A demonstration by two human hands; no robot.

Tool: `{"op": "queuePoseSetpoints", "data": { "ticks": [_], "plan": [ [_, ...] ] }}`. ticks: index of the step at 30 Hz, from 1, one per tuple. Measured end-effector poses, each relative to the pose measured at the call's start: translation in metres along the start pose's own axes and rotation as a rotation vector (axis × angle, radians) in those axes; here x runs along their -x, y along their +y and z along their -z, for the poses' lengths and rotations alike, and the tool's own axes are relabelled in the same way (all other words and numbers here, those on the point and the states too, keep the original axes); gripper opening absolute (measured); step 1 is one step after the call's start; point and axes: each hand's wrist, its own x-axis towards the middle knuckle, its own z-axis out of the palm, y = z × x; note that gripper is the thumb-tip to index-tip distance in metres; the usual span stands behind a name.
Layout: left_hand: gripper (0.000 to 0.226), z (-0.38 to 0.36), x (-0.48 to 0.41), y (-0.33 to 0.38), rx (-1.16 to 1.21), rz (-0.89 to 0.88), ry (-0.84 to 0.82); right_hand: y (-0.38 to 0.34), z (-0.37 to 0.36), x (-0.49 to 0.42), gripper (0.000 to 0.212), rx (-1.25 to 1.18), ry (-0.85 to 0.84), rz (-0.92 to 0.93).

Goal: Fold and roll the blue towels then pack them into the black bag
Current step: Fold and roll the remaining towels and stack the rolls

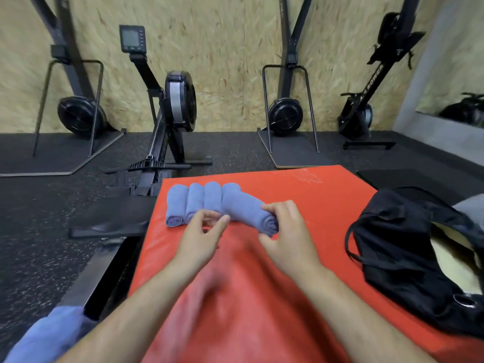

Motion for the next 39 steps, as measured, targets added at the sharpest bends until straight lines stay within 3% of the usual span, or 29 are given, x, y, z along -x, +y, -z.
{"op": "queuePoseSetpoints", "data": {
  "ticks": [4,9,12,15,17,19,29,34,37,39],
  "plan": [
    [0.035,-0.012,0.012,0.015,0.382,0.174,-0.221,-0.024,-0.026,0.005,0.042,0.220,0.008,0.174],
    [0.067,0.001,0.004,0.012,0.580,0.195,-0.217,-0.024,-0.033,0.001,0.049,-0.054,-0.036,0.152],
    [0.066,0.012,-0.001,0.010,0.570,0.128,-0.214,-0.028,-0.037,0.000,0.049,-0.425,-0.025,-0.041],
    [0.065,0.017,-0.003,0.007,0.544,0.086,-0.217,-0.038,-0.041,-0.005,0.036,-0.706,-0.052,-0.408],
    [0.062,0.017,-0.004,0.007,0.517,0.059,-0.199,-0.043,-0.040,-0.010,0.028,-0.907,-0.167,-0.637],
    [0.060,0.016,-0.005,0.009,0.436,0.022,-0.173,-0.047,-0.040,-0.013,0.025,-1.066,-0.233,-0.740],
    [0.037,-0.005,-0.047,0.006,-0.091,-0.151,-0.185,-0.016,-0.059,-0.045,0.022,-0.967,0.005,-0.833],
    [0.041,-0.021,-0.096,-0.033,-0.548,-0.250,-0.074,0.042,-0.092,-0.065,0.024,-0.566,0.010,-0.875],
    [0.050,-0.026,-0.113,-0.055,-0.912,-0.168,-0.127,0.072,-0.107,-0.073,0.033,-0.348,-0.043,-0.897],
    [0.058,-0.028,-0.122,-0.067,-1.035,-0.101,-0.156,0.085,-0.121,-0.077,0.041,-0.313,-0.092,-0.903]
  ]
}}
